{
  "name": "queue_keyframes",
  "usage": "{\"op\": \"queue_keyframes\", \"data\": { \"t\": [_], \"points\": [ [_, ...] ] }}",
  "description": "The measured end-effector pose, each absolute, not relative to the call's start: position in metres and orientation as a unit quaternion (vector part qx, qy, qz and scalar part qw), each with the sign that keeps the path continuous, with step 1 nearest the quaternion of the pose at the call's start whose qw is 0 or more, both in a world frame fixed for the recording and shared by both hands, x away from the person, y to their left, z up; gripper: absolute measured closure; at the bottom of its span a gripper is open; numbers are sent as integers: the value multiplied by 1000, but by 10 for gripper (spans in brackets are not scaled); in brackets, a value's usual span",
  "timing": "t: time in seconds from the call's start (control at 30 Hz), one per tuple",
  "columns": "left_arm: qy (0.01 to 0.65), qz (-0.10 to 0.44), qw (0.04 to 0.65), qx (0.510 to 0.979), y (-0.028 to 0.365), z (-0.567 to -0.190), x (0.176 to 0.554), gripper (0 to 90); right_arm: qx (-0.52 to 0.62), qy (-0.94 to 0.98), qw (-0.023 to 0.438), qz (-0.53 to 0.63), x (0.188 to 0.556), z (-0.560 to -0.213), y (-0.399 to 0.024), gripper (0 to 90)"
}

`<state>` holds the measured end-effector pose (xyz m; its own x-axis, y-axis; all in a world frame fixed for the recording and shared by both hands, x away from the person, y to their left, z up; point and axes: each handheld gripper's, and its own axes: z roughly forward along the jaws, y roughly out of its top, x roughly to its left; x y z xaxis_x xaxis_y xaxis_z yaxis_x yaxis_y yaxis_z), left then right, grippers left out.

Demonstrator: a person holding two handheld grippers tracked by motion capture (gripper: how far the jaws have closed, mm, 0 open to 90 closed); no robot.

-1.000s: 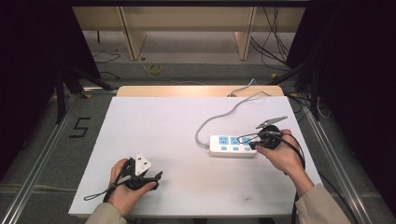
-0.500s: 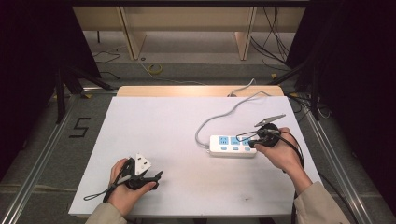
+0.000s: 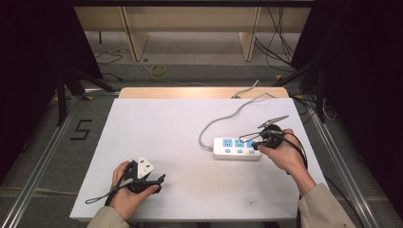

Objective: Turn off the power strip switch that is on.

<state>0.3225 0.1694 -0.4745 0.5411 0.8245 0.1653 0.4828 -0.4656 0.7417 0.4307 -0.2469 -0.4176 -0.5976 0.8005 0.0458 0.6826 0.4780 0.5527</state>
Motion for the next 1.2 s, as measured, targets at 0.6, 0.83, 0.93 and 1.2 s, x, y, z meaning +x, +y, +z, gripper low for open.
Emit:
{"op": "queue_keyframes", "data": {
  "t": [0.6, 0.83, 0.93, 1.2],
  "points": [
    [401, 263, 327, 814, 170, -474, 323, 228, 436, 855, 109, 259, 436, -424, -243, 900],
    [401, 262, 327, 815, 170, -474, 323, 228, 435, 857, 107, 255, 437, -426, -242, 900],
    [401, 262, 327, 815, 170, -474, 323, 228, 436, 857, 105, 253, 438, -427, -241, 900],
    [401, 261, 327, 815, 170, -474, 323, 228, 434, 860, 104, 248, 439, -432, -240, 900]
  ]
}}
